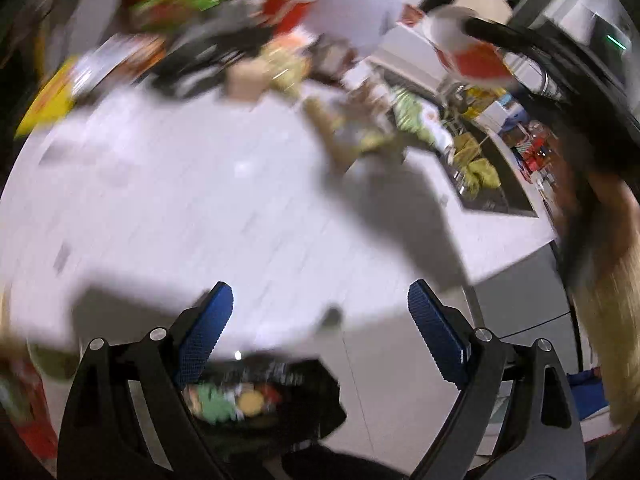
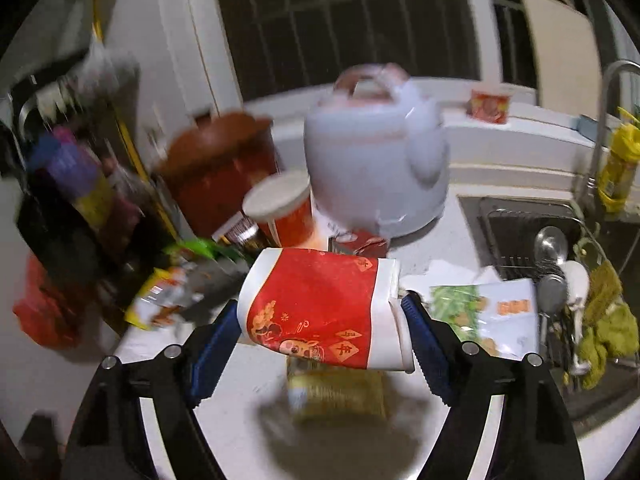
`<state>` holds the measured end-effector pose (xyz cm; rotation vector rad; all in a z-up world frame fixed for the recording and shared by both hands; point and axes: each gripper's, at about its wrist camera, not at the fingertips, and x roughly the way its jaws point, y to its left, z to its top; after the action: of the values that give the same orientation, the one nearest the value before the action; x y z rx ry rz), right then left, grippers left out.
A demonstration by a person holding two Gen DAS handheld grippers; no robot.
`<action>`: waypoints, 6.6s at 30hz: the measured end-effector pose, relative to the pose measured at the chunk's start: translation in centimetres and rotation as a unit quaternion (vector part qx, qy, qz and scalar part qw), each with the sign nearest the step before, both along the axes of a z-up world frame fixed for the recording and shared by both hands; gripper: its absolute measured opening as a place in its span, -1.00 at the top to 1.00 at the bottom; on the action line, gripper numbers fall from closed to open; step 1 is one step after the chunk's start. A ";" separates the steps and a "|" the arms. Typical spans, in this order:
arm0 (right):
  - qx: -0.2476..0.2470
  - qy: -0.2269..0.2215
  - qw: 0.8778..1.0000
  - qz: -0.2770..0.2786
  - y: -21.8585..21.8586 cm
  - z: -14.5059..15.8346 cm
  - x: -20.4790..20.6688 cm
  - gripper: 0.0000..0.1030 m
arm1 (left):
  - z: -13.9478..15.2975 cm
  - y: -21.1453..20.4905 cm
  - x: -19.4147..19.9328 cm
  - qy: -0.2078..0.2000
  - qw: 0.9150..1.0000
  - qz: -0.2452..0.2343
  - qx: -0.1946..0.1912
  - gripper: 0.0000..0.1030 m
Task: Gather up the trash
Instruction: 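Grasp the red and white paper cup lying on the counter with the right tool, then grasp the yellow Enaak snack bag with the left tool, then drop the Enaak bag from the left tool into the trash bag while the right tool drops the paper cup, then grasp the white tissue with the right tool while the left tool grasps a foil wrapper, then drop the foil wrapper from the left tool into the trash bag while the right tool drops the tissue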
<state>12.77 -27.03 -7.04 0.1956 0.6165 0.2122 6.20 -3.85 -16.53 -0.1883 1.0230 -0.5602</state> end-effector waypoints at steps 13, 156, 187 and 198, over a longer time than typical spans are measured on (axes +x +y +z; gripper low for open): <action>0.058 0.012 0.997 -0.055 -8.6 -1.4 -10.0 -0.53 | -1.2 -12.4 14.8 0.060 0.989 0.113 0.068 -0.69; 0.072 0.061 0.990 0.108 4.5 -4.2 -6.1 0.57 | 7.8 13.9 11.0 -0.095 0.986 0.074 0.111 -0.35; 0.042 0.236 0.949 0.203 11.4 -18.1 -17.8 0.57 | -11.9 12.8 -12.2 0.145 0.989 0.030 -0.027 -0.27; -0.027 0.396 0.910 0.123 12.1 -40.8 -14.8 0.06 | -32.1 7.9 -10.8 0.281 0.950 0.033 0.129 -0.36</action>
<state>-2.08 -14.97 -47.88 0.1453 1.4613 0.3628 -4.65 4.03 -48.61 -0.1521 1.6269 -0.3062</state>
